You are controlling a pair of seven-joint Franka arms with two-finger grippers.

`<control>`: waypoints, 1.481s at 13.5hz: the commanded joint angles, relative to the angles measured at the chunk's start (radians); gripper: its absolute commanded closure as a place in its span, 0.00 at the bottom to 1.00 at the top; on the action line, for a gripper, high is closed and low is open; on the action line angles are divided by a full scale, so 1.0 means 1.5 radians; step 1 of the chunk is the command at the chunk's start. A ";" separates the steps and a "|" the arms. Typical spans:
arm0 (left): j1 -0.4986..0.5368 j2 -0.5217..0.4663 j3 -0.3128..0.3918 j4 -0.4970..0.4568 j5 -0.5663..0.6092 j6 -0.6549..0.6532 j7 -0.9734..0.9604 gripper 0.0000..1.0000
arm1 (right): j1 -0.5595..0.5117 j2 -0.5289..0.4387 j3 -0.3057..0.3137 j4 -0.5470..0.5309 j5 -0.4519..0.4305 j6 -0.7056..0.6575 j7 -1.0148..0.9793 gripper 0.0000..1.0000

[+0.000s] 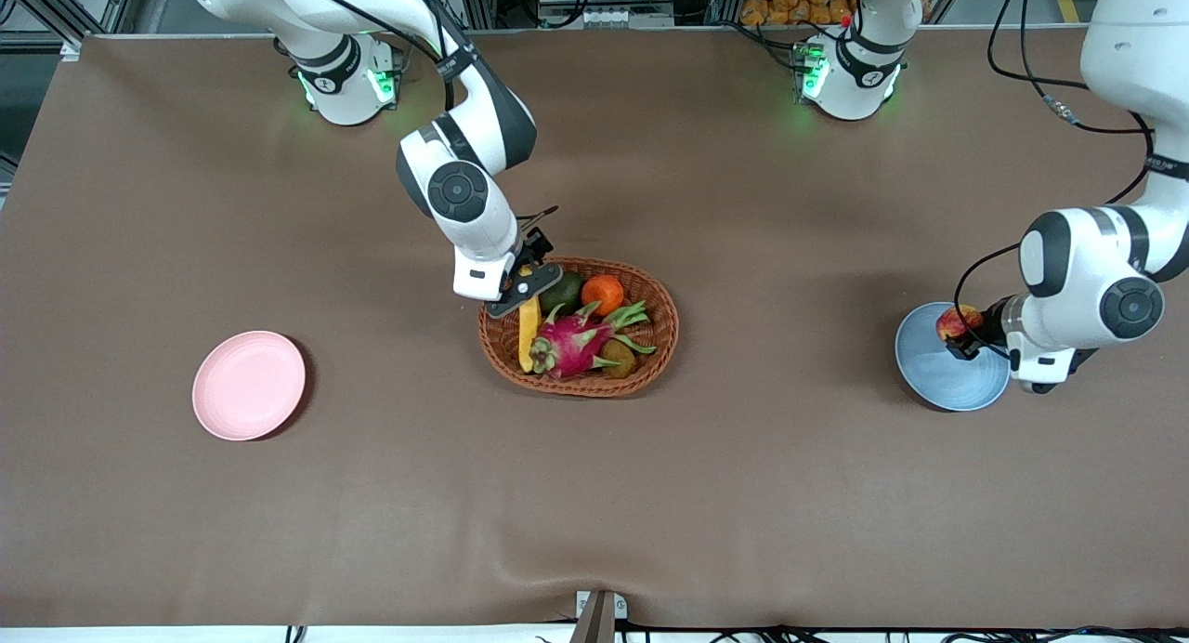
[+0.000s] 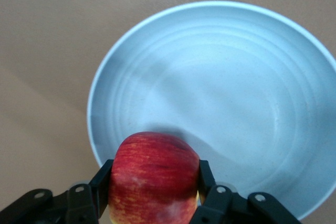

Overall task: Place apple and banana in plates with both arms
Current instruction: 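Carry the red apple to the blue plate with the left gripper, then release the apple on the blue plate while the right gripper grasps the banana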

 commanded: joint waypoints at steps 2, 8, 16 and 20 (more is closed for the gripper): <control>-0.004 0.002 -0.008 0.025 0.014 -0.006 -0.003 0.00 | 0.012 -0.012 -0.005 -0.026 0.011 0.012 0.032 0.24; -0.006 -0.113 -0.052 0.068 0.007 -0.163 -0.004 0.00 | 0.012 -0.008 -0.005 -0.029 0.011 0.011 0.031 0.64; -0.003 -0.269 -0.112 0.179 -0.070 -0.372 0.104 0.00 | 0.009 -0.022 -0.006 -0.028 0.010 -0.013 0.031 1.00; 0.007 -0.344 -0.104 0.211 -0.103 -0.441 0.171 0.00 | -0.008 -0.088 -0.008 -0.026 0.010 -0.097 0.031 1.00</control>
